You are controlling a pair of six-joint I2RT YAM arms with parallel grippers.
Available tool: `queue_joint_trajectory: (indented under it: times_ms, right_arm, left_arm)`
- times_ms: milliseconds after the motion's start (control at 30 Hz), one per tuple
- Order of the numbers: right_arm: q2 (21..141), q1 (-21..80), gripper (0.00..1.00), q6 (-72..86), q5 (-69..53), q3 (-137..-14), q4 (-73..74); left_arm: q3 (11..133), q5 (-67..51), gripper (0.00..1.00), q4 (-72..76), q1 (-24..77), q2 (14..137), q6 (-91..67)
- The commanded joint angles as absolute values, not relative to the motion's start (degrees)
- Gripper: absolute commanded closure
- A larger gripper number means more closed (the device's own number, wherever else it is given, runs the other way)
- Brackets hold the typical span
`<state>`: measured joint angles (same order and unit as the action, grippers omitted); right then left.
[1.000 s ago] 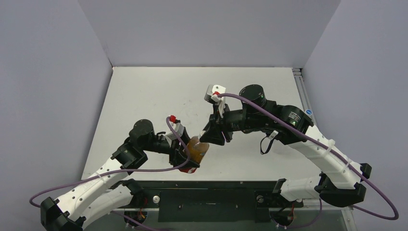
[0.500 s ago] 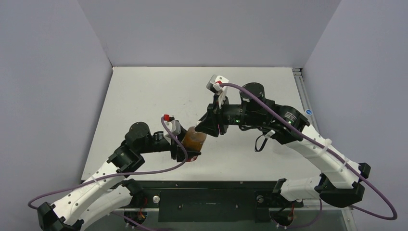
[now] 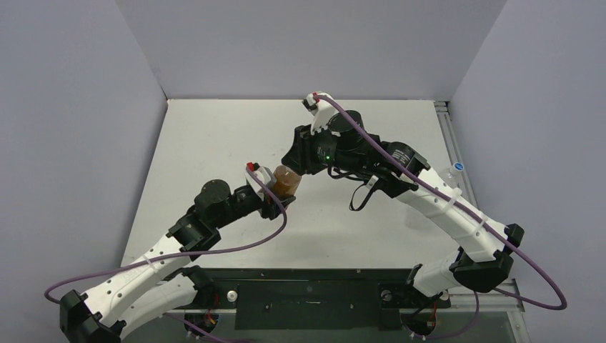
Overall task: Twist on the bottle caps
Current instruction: Screw the bottle cap onto the plastic bottle.
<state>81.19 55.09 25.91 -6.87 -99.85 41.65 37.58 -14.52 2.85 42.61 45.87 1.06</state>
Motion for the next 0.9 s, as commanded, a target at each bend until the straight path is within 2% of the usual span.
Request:
queue_joint_trajectory:
  times_ms: [0,367,500,567,600,633,667,767,867]
  right_arm:
    - [82.9,56.7,1.00,33.4,-4.0,-102.3,49.9]
    - [82.9,56.8,1.00,34.9,2.1,-102.9,50.8]
    - [82.8,56.8,0.94,35.1,2.7,-102.8,51.0]
    - [82.3,56.8,0.84,35.1,2.8,-102.6,50.8]
    - [82.1,56.8,0.72,35.2,2.9,-102.4,50.7]
    - [81.6,56.8,0.65,35.3,3.3,-102.2,50.6]
    - [81.3,56.8,0.53,35.3,3.4,-102.0,50.1]
    - [80.3,56.8,0.31,35.1,4.3,-101.5,49.6]
    - [79.7,56.7,0.25,34.5,5.4,-102.0,50.2]
  left_arm:
    - [39.2,0.1,1.00,13.5,43.0,46.9,2.1]
    - [38.7,2.5,1.00,15.9,45.2,50.0,2.2]
    - [38.5,1.0,1.00,16.4,45.2,50.3,1.3]
    - [38.0,0.2,1.00,17.1,45.3,50.4,0.6]
    - [37.8,-0.7,1.00,17.4,45.2,50.7,0.4]
    - [37.7,-1.3,1.00,17.7,45.3,51.0,0.4]
    - [37.5,-2.2,1.00,18.0,45.3,51.2,-0.9]
    - [37.4,-3.8,1.00,18.3,45.3,51.8,-1.8]
    - [37.0,-4.9,1.00,18.9,45.3,52.0,-2.8]
